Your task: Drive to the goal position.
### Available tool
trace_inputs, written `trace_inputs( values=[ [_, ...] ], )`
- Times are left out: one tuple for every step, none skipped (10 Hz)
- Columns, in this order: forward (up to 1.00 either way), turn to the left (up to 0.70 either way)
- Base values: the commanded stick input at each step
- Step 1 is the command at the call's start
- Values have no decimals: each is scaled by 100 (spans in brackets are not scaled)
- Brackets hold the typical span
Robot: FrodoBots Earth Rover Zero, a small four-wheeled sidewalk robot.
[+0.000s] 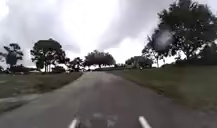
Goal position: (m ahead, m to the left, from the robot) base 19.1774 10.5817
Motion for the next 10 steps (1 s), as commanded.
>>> trace_inputs(
  values=[
    [70, 0],
    [70, 0],
    [70, 0],
    [70, 0],
    [70, 0],
    [70, 0],
    [70, 0],
    [70, 0],
    [70, 0],
    [70, 0]
  ],
)
